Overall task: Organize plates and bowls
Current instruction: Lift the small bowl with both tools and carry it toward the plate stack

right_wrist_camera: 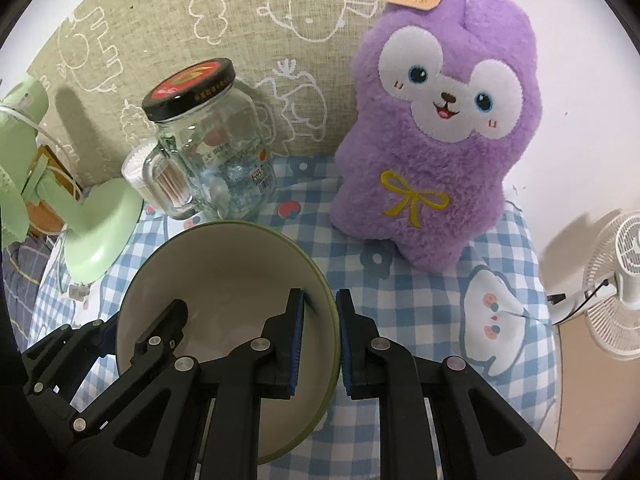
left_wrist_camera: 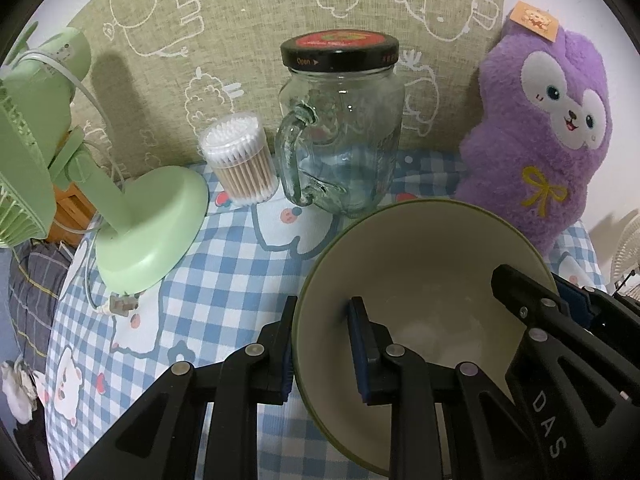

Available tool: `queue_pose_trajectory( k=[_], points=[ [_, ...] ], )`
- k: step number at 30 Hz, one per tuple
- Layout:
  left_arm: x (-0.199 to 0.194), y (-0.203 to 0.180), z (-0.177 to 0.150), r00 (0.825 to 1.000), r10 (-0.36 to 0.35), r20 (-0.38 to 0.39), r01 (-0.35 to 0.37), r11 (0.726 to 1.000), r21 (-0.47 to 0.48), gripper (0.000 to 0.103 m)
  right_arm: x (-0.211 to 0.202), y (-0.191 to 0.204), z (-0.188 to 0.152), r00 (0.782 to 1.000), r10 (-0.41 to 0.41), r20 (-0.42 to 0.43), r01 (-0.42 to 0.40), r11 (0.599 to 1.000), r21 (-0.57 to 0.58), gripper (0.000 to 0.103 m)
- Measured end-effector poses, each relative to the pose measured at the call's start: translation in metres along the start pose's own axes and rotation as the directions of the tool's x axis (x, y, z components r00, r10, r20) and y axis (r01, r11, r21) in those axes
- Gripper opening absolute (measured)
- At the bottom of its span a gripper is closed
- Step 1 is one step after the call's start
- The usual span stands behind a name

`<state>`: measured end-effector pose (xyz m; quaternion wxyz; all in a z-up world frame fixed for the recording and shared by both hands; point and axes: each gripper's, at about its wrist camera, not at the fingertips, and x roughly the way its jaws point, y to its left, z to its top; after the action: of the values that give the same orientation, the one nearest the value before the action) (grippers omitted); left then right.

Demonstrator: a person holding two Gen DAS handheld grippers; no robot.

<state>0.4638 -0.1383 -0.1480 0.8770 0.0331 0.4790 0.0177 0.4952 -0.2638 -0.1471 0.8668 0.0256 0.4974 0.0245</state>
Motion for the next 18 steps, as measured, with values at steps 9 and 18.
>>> queue_pose_trajectory(
  k=[9,18],
  points=[
    [-0.035,0.011,-0.008,1.0,-0.006,0.015,0.006,1.0,-0.015,0.022,-0.036,0.008,-0.004,1.0,0.0,0.024,0.001,1.0,-0.01,0.019],
    [-0.075,0.025,-0.009,0.999,-0.01,0.042,0.01,1.0,-0.013,0.022,-0.08,0.022,-0.011,0.998,-0.008,0.059,0.009,1.0,-0.012,0.019]
  ],
)
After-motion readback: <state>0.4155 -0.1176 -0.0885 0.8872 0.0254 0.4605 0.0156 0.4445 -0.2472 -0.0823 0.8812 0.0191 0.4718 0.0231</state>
